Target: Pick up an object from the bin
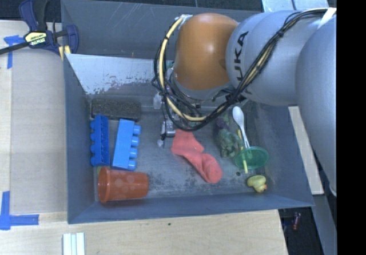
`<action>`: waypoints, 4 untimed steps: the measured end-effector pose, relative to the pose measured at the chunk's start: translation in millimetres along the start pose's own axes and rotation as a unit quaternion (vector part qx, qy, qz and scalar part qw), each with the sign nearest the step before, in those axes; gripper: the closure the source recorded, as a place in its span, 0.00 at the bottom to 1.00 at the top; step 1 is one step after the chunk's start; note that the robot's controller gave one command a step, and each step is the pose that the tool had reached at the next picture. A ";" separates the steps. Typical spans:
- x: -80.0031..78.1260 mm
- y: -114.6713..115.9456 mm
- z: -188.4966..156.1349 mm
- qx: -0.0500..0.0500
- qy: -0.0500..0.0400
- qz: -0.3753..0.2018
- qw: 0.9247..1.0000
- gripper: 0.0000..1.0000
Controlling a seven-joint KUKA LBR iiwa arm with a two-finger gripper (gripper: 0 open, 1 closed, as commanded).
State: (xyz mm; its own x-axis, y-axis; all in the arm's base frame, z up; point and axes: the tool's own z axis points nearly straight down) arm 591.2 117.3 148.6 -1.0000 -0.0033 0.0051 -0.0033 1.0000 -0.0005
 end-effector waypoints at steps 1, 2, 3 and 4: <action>-1.8 -0.5 -5.2 -0.001 -0.004 0.001 1.000 0.00; 0.2 -23.3 -61.3 -0.001 -0.002 0.016 1.000 0.00; -2.4 -22.7 -86.7 -0.001 -0.005 0.030 1.000 0.00; 9.9 -80.8 -60.3 -0.001 -0.006 0.052 0.999 0.00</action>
Offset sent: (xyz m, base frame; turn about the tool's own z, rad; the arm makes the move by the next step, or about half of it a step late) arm 0.0003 -0.0291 0.0768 0.0401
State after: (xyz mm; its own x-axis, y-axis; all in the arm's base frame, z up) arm 581.9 36.5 209.0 -0.9949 0.1006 -0.0069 0.1006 0.9949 0.0015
